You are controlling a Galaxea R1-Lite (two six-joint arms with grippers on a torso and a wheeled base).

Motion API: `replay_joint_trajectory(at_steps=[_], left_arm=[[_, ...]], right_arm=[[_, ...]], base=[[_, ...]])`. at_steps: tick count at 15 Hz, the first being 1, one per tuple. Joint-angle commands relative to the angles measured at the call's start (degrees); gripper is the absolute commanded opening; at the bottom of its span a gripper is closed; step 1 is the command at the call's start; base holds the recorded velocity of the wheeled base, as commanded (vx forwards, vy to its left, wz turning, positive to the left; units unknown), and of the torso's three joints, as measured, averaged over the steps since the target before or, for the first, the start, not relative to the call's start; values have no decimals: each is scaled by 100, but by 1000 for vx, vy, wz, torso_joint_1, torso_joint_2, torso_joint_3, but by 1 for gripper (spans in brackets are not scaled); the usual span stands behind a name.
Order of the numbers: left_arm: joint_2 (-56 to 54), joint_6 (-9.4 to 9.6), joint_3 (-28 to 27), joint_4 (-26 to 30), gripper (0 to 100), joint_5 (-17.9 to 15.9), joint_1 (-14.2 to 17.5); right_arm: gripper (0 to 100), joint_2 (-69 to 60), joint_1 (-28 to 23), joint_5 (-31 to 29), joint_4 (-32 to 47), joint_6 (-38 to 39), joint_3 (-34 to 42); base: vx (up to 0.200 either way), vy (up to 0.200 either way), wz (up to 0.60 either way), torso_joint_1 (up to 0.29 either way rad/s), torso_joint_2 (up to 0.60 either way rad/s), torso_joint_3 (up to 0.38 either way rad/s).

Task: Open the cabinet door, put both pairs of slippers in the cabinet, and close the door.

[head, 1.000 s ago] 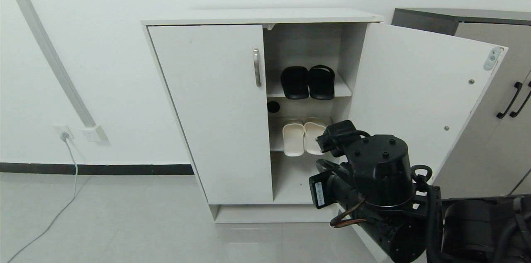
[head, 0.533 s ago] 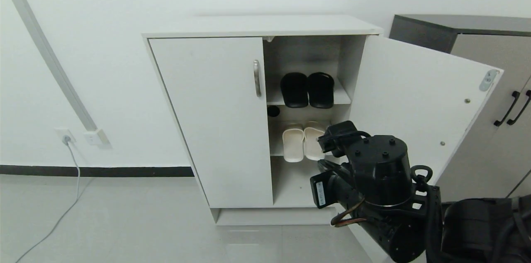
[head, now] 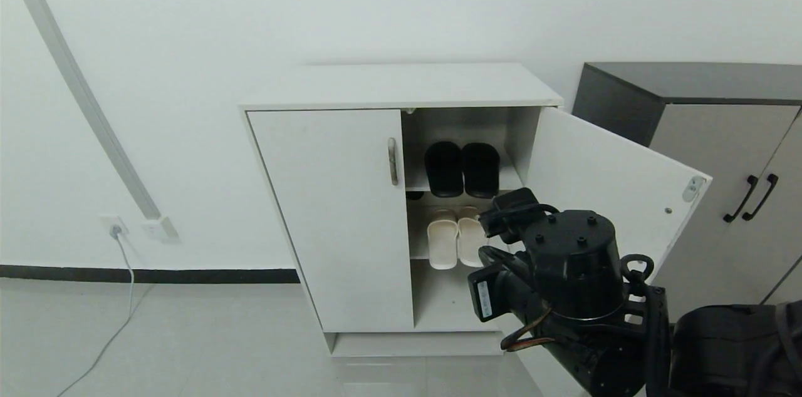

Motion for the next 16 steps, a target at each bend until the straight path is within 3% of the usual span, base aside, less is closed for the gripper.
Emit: replay_joint_trajectory(at_steps=[1,16], left_arm=[[0,-3,0,4,0,1,1],[0,-3,0,-4,0,1,1]], right_arm=[[0,-14,4,0,-2,0,1],[0,-49,4,0,-20,9,98]], base=[[0,0,0,149,-476,-330],[0,0,0,201,-517,-317]])
